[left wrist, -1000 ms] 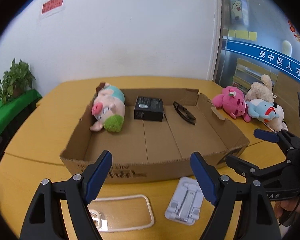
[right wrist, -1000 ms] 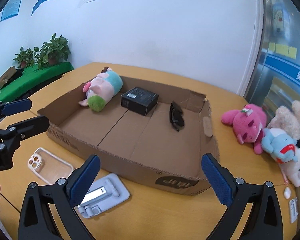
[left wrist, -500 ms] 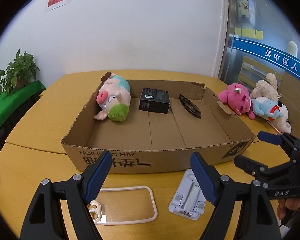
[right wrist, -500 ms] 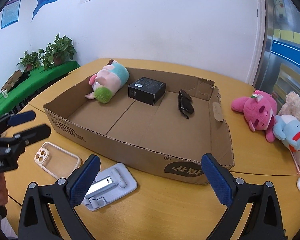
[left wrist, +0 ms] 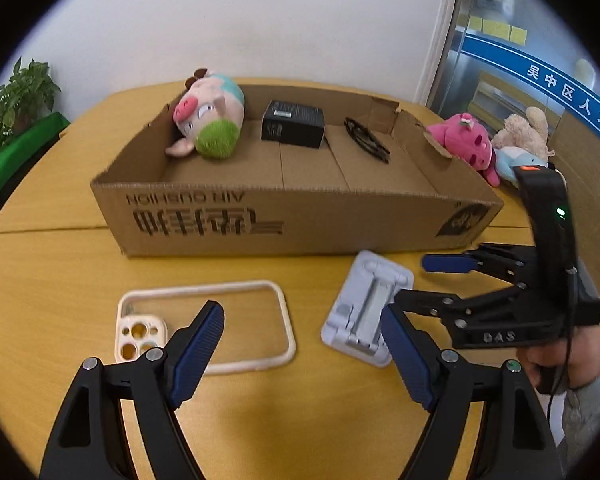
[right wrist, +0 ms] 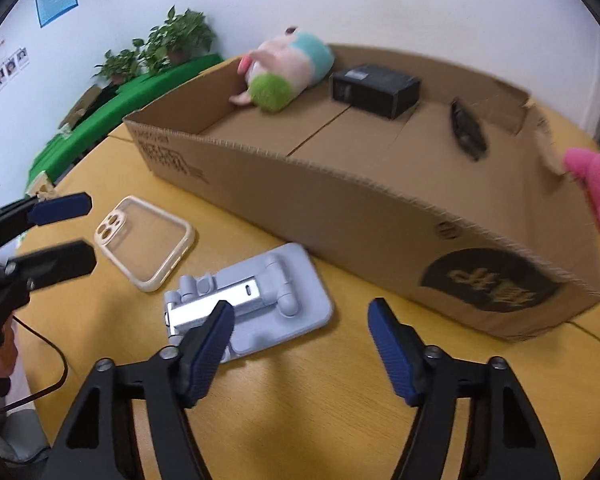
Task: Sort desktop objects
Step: 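Lower both grippers around the white phone stand and close them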
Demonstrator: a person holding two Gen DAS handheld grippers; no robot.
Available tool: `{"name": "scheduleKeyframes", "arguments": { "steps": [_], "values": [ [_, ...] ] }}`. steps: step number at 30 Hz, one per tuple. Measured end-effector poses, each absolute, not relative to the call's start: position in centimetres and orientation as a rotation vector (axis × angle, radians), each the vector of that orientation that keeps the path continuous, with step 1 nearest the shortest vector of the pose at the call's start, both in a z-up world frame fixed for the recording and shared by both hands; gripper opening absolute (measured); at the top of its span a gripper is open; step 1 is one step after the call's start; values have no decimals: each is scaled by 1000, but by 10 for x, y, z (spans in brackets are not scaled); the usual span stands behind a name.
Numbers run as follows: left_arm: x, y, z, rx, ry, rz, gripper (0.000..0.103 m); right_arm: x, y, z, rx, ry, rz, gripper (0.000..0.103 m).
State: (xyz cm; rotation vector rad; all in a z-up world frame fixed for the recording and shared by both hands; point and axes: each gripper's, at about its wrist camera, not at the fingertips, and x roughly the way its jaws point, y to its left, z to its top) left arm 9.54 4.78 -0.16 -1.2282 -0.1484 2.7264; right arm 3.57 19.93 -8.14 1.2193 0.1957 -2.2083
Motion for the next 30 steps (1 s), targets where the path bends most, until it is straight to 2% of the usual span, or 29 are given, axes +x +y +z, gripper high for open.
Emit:
{"name": "scheduleKeyframes", "arguments": {
  "steps": [8,13,17,22,24,27,29,30],
  "values": [
    [99,30,-19,-1322,-201,2698,81,23,194,-99,1207,50,-2045,62],
    [102,24,-26,-1367,-188,2660,80,52,185,-98,1229,58,-2000,62],
    [105,24,-37,-1407,-172,2615,79,91,192,-99,1289,-60,-1961,62],
    [98,35,-51,-1456,-165,2539,78,99,199,-92,1259,-74,-2162,62],
    [95,38,-55,-1473,-169,2520,69,96,195,-96,1266,-50,-2190,61],
    [93,41,-58,-1478,-141,2521,58,90,187,-99,1264,-25,-2202,50],
    [92,41,-59,-1465,-190,2479,38,89,181,-100,1261,-15,-2205,41],
    [91,41,-59,-1461,-227,2456,33,88,180,-100,1258,-14,-2217,41]
  ]
}}
